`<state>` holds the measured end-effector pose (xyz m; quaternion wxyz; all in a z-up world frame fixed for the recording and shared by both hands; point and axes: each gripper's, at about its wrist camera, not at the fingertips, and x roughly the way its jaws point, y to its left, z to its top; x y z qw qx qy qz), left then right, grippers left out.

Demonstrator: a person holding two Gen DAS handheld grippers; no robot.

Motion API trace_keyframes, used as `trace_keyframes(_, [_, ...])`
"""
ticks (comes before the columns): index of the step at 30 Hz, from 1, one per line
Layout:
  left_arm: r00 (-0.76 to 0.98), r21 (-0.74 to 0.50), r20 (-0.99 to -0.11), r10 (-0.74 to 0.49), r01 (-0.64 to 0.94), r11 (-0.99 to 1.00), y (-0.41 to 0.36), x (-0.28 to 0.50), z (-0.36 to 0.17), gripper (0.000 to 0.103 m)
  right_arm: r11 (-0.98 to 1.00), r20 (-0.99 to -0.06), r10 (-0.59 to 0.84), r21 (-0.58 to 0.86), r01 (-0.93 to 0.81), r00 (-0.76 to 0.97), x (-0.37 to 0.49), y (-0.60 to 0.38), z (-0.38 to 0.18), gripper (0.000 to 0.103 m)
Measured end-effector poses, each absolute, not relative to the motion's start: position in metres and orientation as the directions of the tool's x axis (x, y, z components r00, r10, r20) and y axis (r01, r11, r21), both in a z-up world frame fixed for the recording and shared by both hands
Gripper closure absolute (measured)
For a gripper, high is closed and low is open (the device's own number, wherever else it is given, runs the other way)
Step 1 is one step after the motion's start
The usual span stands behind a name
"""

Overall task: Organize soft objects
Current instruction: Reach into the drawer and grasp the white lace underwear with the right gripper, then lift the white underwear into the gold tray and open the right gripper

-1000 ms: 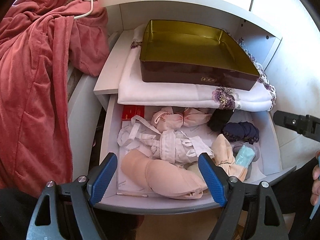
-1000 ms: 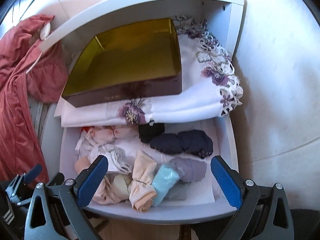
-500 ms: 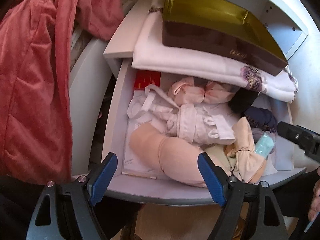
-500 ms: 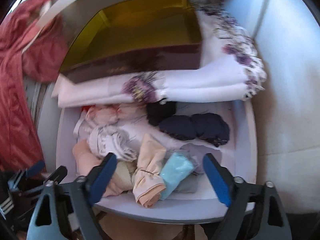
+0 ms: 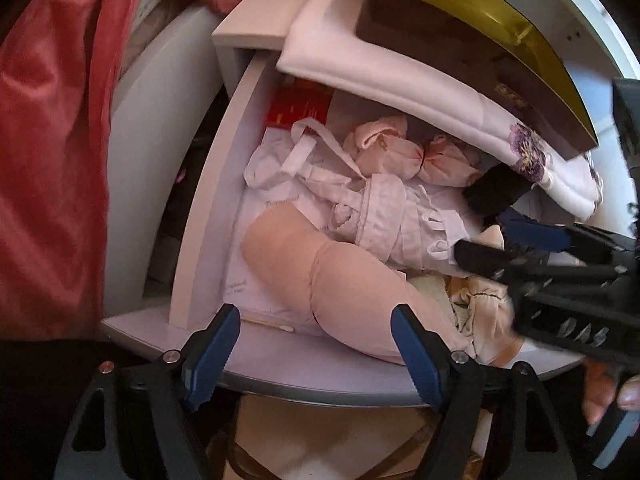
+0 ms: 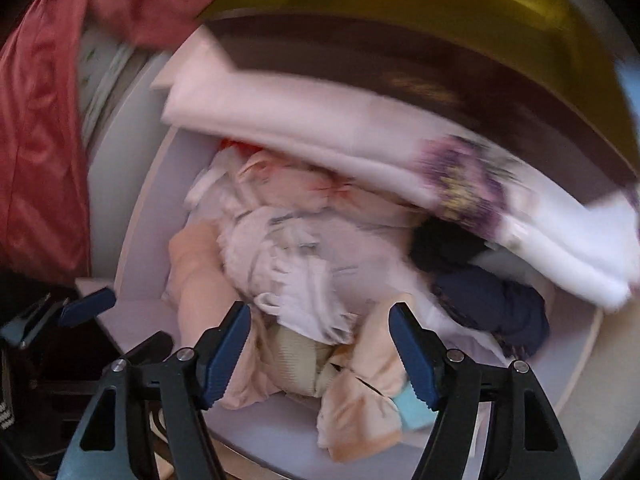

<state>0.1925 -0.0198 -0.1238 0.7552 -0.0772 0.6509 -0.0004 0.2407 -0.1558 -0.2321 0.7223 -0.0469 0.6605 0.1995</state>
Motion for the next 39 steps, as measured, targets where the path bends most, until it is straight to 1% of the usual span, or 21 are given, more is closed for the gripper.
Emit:
trace_keyframes(5, [0.161,-0.107,-0.983,-0.085,-0.133,0.985,-0.012,0.19,-0.121,0.026,0.87,-0.984,0.177,0.151,-0.469,0.011,0.254,-0.125,-0.256,0.03])
trace_keyframes(10, [0.139,-0.1,-0.987,-0.078,-0.158,0.982,-0.006,0.19,-0.125,0.028,0.835,-0.986,0.159,0.161,-0.527,-0.049,0.266,-0.103,-0.282,0.029])
trace_keyframes(12, [0.139,-0.103,-0.987,-0.08,-0.162,0.981,-0.005,0.19,-0.125,0.029,0.82,-0.985,0.15,0.174,-0.545,-0.088,0.264,-0.098,-0.296,0.03])
trace_keyframes(14, [0.143,-0.103,-0.987,-0.079,-0.169,0.98,-0.004,0.19,-0.125,0.029,0.814,-0.981,0.157,0.195,-0.548,-0.115,0.262,-0.096,-0.305,0.045])
trace_keyframes(15, [0.143,-0.106,-0.986,-0.081,-0.173,0.979,-0.003,0.191,-0.125,0.029,0.811,-0.98,0.165,0.201,-0.549,-0.115,0.261,-0.096,-0.305,0.047])
trace_keyframes(16, [0.143,-0.105,-0.986,-0.08,-0.176,0.979,-0.002,0.191,-0.125,0.03,0.808,-0.979,0.171,0.203,-0.554,-0.108,0.259,-0.095,-0.303,0.056])
trace_keyframes(17, [0.146,-0.104,-0.986,-0.079,-0.177,0.979,-0.001,0.191,-0.124,0.03,0.806,-0.978,0.183,0.21,-0.553,-0.103,0.257,-0.096,-0.3,0.064])
trace_keyframes(19, [0.15,-0.107,-0.985,-0.08,-0.177,0.978,-0.001,0.191,-0.124,0.03,0.81,-0.976,0.202,0.214,-0.546,-0.083,0.253,-0.102,-0.29,0.07])
trace_keyframes(20, [0.155,-0.107,-0.985,-0.08,-0.175,0.979,-0.001,0.191,-0.123,0.03,0.809,-0.976,0.208,0.209,-0.55,-0.064,0.25,-0.106,-0.282,0.071])
trace_keyframes(24, [0.167,-0.108,-0.983,-0.081,-0.16,0.981,-0.005,0.191,-0.12,0.032,0.819,-0.978,0.208,0.17,-0.548,0.007,0.239,-0.121,-0.252,0.073])
trace_keyframes(30, [0.167,-0.092,-0.983,-0.075,-0.097,0.991,-0.017,0.193,-0.122,0.032,0.846,-0.969,0.236,0.166,-0.506,0.078,0.221,-0.136,-0.212,0.073])
trace_keyframes(35, [0.177,-0.068,-0.982,-0.066,-0.006,0.998,-0.034,0.193,-0.123,0.032,0.878,-0.949,0.273,0.179,-0.444,0.158,0.201,-0.169,-0.166,0.073])
trace_keyframes(39, [0.198,-0.045,-0.979,-0.055,0.055,0.997,-0.05,0.193,-0.123,0.033,0.906,-0.93,0.29,0.189,-0.379,0.228,0.196,-0.187,-0.143,0.073])
